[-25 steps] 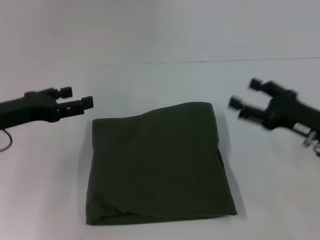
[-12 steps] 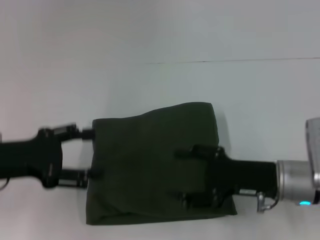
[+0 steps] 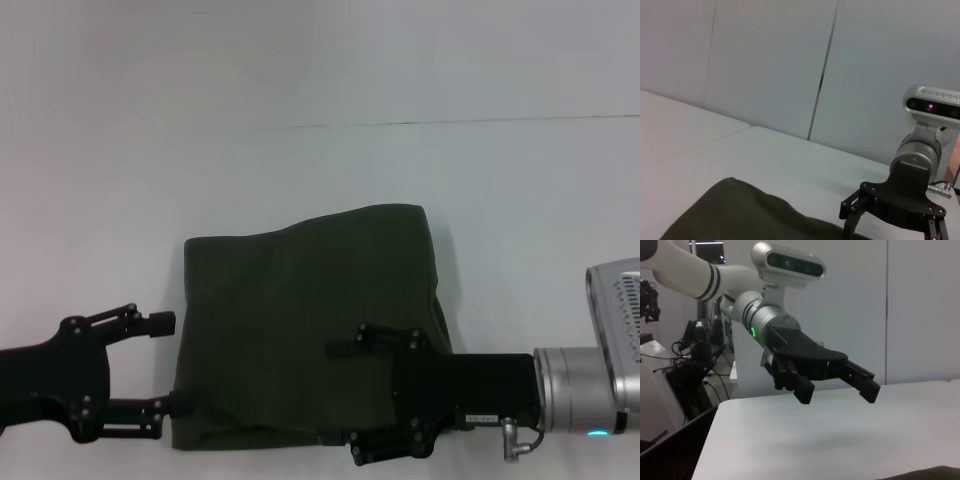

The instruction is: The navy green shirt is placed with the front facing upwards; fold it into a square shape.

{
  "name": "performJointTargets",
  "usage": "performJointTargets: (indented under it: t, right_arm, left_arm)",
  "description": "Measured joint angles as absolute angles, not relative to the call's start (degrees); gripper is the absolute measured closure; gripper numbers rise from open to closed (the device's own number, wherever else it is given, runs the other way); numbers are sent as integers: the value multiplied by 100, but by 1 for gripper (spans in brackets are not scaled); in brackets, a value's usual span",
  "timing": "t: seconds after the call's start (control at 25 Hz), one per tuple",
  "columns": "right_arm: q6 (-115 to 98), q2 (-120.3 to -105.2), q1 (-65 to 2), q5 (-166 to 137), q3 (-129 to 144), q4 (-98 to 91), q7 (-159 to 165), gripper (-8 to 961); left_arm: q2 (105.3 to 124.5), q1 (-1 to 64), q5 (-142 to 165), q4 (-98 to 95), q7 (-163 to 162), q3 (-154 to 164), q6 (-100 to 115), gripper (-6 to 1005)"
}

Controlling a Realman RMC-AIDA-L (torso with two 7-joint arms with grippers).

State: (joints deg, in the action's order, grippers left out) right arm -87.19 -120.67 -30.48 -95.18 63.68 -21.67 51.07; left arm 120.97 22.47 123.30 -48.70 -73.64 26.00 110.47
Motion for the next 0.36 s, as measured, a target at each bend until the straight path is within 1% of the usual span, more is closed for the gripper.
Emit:
performJointTargets:
  t: [0.36]
  right_arm:
    - [-8721,-12068,-3096,-9503,6379,-1946,4980,34]
  left_arm:
    - [12121,2203,12340,-4861,-7335,2606,11052,49]
